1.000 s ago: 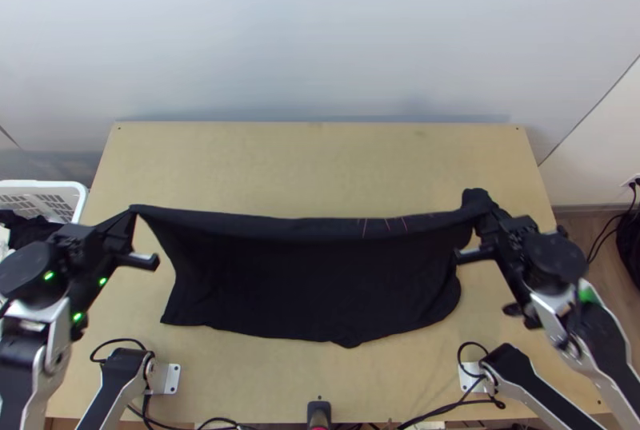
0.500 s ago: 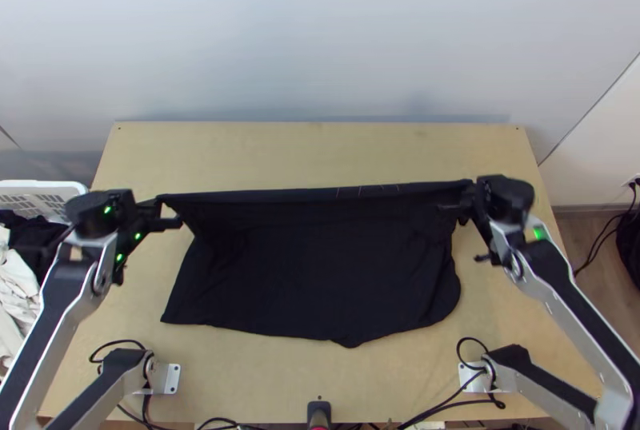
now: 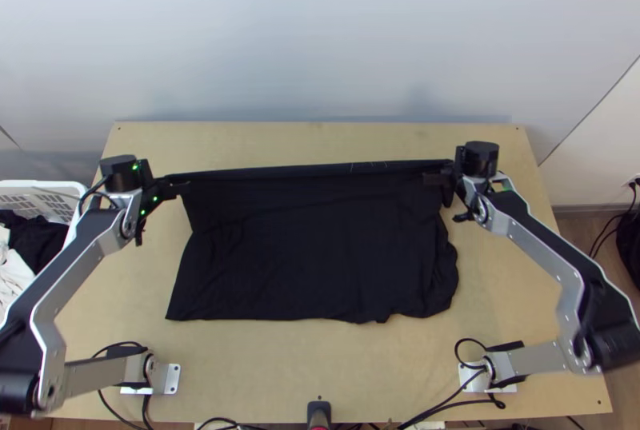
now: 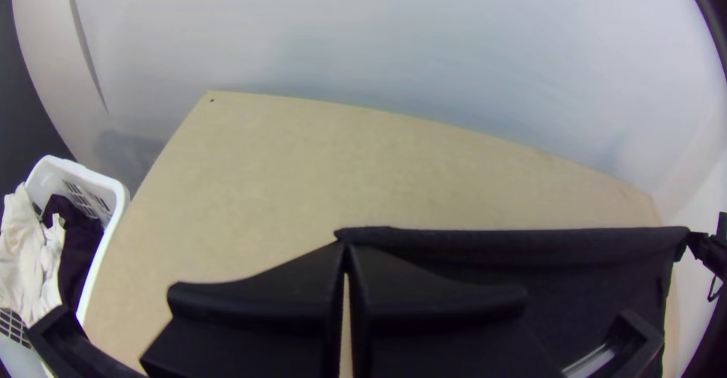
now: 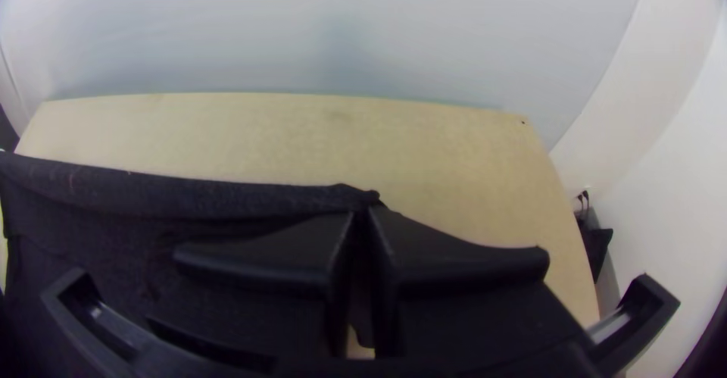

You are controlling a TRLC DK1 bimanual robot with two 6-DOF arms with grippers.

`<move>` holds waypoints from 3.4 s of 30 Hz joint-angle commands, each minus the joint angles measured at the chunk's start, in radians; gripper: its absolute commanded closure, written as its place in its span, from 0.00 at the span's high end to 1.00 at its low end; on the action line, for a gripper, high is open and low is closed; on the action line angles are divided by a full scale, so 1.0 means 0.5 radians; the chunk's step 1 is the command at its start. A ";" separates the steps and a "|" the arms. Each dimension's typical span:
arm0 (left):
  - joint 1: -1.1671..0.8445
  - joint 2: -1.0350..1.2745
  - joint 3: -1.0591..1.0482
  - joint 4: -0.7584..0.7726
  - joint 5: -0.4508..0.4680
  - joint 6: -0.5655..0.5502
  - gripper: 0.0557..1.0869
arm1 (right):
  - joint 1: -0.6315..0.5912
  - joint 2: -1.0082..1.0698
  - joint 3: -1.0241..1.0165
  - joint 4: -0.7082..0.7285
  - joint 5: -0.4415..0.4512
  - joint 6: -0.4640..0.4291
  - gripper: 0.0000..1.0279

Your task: Fold the t-shirt

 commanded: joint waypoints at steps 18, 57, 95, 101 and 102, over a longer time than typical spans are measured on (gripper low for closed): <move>-0.032 0.803 0.492 0.253 -0.056 -0.242 0.18 | -0.084 0.765 0.501 0.333 0.017 0.427 0.79; -0.544 0.465 0.152 -0.547 -0.151 -0.169 0.59 | 0.078 0.106 0.292 -0.409 0.032 0.642 0.96; -0.464 0.717 0.238 -0.222 -0.210 -0.129 0.04 | 0.367 0.529 0.464 -0.786 -0.287 0.596 0.89; -0.458 0.726 0.250 -0.222 -0.210 -0.123 0.04 | 0.397 0.621 0.483 -0.744 -0.287 0.596 0.89; -0.458 0.729 0.253 -0.222 -0.210 -0.119 0.04 | 0.397 0.633 0.483 -0.744 -0.287 0.596 0.89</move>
